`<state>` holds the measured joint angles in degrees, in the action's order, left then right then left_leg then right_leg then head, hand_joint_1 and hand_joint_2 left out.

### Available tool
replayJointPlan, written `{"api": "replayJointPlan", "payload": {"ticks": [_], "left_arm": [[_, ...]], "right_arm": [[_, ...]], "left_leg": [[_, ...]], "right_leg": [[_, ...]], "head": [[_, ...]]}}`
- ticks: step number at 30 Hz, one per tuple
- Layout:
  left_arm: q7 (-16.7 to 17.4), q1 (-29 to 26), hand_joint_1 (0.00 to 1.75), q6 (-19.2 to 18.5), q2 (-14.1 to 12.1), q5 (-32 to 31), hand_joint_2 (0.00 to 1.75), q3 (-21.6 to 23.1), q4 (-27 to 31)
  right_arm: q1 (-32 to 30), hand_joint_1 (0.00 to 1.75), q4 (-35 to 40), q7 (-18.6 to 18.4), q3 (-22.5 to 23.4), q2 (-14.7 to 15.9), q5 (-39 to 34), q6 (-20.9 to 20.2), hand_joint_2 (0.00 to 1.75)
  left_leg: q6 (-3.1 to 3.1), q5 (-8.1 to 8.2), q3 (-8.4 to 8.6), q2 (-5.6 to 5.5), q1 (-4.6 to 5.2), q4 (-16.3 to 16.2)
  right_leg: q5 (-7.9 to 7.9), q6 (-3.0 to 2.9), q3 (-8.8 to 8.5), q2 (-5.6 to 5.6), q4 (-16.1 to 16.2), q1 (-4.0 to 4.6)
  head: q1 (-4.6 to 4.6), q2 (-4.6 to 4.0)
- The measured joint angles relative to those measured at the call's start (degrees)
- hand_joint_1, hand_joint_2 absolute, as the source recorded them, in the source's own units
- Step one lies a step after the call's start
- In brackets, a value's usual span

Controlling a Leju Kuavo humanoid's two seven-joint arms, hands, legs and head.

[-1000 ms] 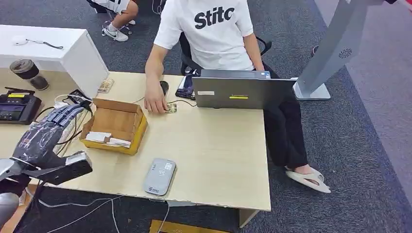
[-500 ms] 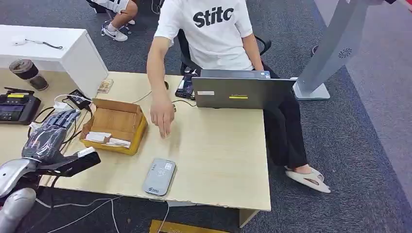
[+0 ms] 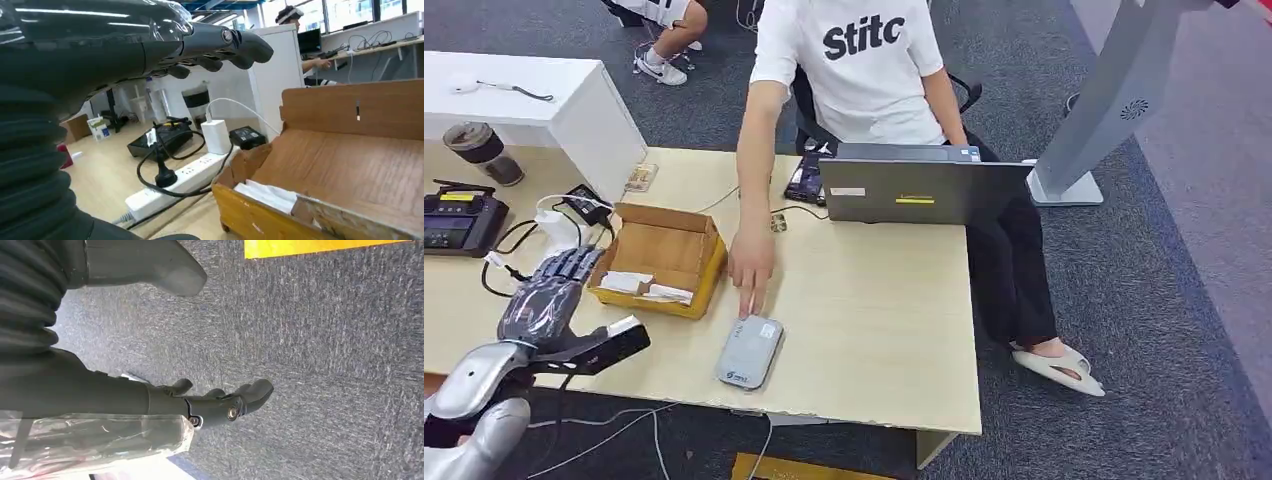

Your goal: Pass the card to the sensor for recognition and then transmit it.

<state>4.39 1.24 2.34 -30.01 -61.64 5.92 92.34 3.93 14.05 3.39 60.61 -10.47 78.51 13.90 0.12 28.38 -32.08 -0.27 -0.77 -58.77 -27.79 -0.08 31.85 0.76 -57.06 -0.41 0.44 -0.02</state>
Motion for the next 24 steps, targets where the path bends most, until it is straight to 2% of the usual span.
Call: {"api": "replayJointPlan", "payload": {"ticks": [6, 10, 15, 24], "left_arm": [[-1.29, -0.06, 0.0, 1.46, 1.79, 0.07, 1.75, 0.09, -3.45], [-3.35, 0.01, 0.0, 1.92, 2.45, 1.4, 1.75, 0.09, -5.88], [-6.6, 0.0, 0.0, 4.55, 3.28, 1.49, 1.75, 0.09, -7.74], [-7.54, 0.01, 0.0, 5.64, 4.18, 1.38, 1.75, 0.09, -9.35]], "right_arm": [[0.07, 0.0, 0.0, -0.11, -0.15, 0.0, 0.96, -0.31, 1.75], [0.09, 0.0, -0.02, -0.09, -0.26, 0.0, 1.07, -0.31, 1.75], [0.11, 0.0, -0.02, 0.07, -0.59, 0.02, 1.9, -0.46, 1.75], [0.13, 0.0, -0.24, 0.07, -1.03, 0.02, 2.05, -0.46, 1.75]], "left_leg": [[0.0, 0.0, 0.0, 0.0, 0.0, 0.0], [0.0, 0.0, 0.01, 0.0, -0.01, 0.0], [0.0, 0.0, 0.0, 0.0, -0.01, 0.0], [0.0, 0.0, 0.0, 0.0, 0.0, 0.0]], "right_leg": [[0.0, 0.0, 0.0, 0.0, 0.0, 0.0], [0.0, 0.0, 0.0, 0.0, 0.0, 0.0], [0.0, 0.0, 0.0, 0.0, 0.0, 0.0], [0.0, 0.0, 0.0, -0.01, 0.0, 0.0]], "head": [[0.0, 0.0], [0.02, 0.0], [0.0, 0.0], [0.0, 0.0]]}}
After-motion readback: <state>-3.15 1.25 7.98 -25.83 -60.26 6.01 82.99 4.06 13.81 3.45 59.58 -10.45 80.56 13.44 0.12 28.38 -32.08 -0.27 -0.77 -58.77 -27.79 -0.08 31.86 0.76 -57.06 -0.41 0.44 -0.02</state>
